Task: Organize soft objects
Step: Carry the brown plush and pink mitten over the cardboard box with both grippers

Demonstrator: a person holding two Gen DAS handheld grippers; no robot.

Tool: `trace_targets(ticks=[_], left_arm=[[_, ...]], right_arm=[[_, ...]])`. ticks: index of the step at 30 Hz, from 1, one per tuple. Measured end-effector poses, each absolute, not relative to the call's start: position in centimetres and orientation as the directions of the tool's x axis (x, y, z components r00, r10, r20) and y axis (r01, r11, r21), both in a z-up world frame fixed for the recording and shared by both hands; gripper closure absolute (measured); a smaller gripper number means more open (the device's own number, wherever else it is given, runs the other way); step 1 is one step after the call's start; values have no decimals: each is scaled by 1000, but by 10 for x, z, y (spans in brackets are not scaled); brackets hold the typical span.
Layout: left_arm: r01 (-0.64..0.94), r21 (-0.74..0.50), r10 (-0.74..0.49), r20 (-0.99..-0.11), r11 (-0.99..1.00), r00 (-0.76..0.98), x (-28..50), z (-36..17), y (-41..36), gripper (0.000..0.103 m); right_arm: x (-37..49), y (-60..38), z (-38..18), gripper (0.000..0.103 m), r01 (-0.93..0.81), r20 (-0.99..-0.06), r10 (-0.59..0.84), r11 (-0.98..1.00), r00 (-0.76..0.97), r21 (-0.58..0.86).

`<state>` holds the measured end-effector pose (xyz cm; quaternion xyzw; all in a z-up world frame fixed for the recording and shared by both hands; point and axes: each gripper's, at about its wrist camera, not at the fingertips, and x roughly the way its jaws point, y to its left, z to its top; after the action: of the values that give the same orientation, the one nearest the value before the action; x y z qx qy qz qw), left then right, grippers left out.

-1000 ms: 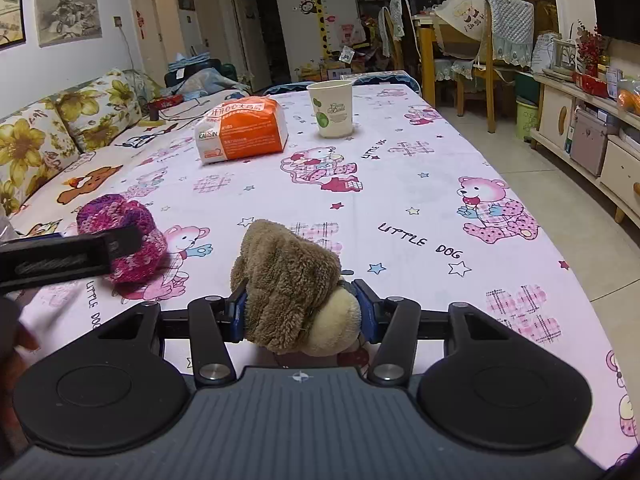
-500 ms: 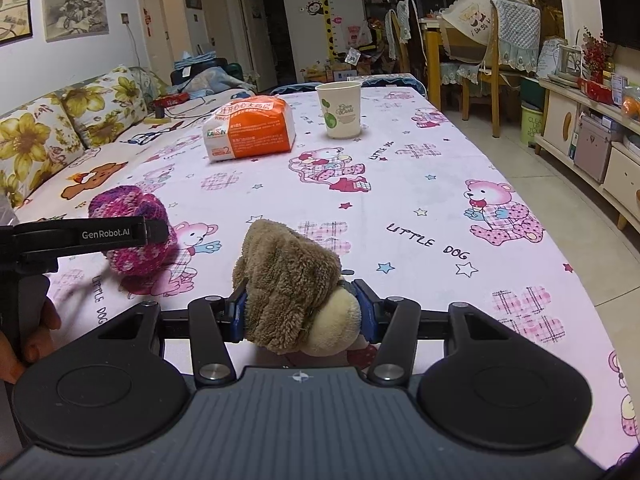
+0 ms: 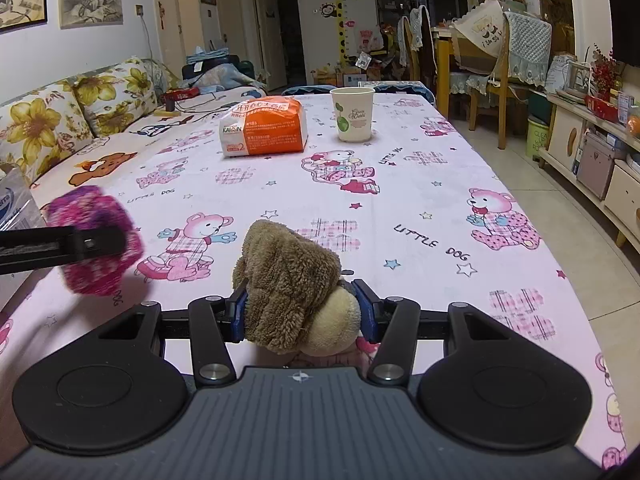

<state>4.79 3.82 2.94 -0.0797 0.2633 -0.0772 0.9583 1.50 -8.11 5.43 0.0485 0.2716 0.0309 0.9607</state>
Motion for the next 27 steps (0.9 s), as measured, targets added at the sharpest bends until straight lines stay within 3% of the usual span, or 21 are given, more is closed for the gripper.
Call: trace_targets(ticks=[27], left_arm=[[100,-38,-106,-428,994,898,-3,65,51,54]], right_arm=[[-10,-61,60,39,-44,-527,102,992,844,121]])
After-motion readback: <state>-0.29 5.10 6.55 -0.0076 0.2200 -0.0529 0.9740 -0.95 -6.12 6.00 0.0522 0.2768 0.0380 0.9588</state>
